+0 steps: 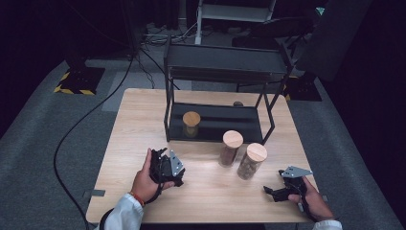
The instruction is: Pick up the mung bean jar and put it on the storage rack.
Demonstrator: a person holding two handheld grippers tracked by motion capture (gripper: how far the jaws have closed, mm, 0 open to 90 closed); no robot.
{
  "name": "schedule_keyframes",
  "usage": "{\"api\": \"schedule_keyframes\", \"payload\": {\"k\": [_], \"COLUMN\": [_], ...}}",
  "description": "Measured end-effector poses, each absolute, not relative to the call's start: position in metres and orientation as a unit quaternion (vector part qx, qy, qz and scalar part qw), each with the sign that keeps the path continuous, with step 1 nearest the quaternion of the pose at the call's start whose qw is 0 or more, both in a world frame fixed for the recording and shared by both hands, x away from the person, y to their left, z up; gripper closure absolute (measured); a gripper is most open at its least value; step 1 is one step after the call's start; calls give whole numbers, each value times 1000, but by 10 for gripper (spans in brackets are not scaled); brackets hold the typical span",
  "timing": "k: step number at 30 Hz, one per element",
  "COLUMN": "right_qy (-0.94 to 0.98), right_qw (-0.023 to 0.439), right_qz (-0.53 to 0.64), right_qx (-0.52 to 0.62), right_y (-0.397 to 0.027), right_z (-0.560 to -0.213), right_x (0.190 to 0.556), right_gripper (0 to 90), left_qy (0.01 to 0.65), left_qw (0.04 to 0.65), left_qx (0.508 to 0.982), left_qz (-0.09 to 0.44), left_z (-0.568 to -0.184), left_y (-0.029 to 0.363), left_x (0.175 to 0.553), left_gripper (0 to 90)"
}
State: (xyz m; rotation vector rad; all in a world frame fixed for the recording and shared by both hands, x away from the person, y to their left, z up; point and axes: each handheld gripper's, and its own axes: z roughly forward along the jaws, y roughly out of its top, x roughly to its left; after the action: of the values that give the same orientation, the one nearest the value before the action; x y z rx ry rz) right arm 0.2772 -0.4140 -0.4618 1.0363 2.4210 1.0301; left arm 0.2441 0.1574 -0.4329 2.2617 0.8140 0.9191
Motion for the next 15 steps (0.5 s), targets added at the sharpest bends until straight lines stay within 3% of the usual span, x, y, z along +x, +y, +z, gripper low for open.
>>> {"api": "schedule_keyframes", "payload": {"k": [15], "right_qy": [846], "right_qw": [156], "right_qz": [360], "right_qx": [362], "right_y": [-414], "right_z": [-462], "right_x": [277], "right_gripper": [0], "left_qy": [305], "left_qw": [268], "left_qx": [855], "left_qz": [322], "left_z": [-436], "left_y": [184], "left_x": [235], "left_gripper": [17]}}
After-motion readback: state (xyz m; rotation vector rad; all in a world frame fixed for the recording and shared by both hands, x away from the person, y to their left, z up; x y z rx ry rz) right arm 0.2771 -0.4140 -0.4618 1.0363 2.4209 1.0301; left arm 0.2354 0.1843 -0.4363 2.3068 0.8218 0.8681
